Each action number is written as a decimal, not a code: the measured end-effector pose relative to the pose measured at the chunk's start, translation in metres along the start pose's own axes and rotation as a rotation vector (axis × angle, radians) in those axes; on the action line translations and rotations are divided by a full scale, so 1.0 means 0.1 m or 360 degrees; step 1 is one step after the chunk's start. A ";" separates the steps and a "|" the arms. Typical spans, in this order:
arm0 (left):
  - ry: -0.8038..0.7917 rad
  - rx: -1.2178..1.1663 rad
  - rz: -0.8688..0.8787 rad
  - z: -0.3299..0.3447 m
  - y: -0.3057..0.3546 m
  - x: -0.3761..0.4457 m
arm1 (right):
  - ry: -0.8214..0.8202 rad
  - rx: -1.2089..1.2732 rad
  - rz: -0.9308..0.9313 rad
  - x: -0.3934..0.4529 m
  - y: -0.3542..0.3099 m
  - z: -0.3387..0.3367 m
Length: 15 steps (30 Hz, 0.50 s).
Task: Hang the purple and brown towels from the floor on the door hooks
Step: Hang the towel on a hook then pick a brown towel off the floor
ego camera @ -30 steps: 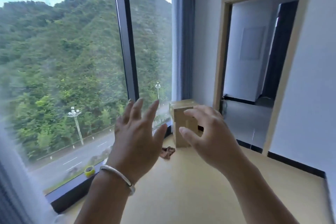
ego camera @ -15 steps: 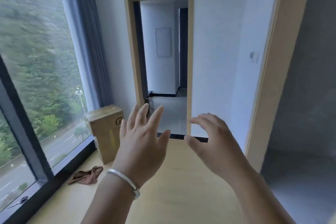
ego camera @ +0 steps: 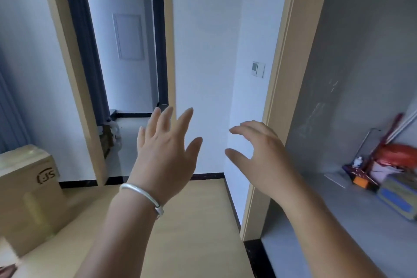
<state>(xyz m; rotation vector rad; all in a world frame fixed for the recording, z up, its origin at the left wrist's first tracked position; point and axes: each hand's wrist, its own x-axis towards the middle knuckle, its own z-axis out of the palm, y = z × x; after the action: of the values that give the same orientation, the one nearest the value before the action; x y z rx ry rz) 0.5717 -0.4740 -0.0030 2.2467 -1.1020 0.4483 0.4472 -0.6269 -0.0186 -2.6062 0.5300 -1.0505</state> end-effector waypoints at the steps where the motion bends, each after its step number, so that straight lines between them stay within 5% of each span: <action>1: -0.0011 -0.0011 0.0004 0.09 -0.02 0.14 | 0.0005 -0.0007 0.0014 0.11 0.09 0.04; 15: -0.0044 -0.0026 0.0061 1.51 0.34 1.93 | 0.0050 -0.0034 0.0076 1.54 1.72 0.31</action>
<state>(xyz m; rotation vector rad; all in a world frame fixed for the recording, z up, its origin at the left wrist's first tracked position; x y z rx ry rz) 0.6666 -0.7031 -0.0047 2.2268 -1.1603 0.4235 0.5328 -0.8430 -0.0140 -2.5860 0.6109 -1.0780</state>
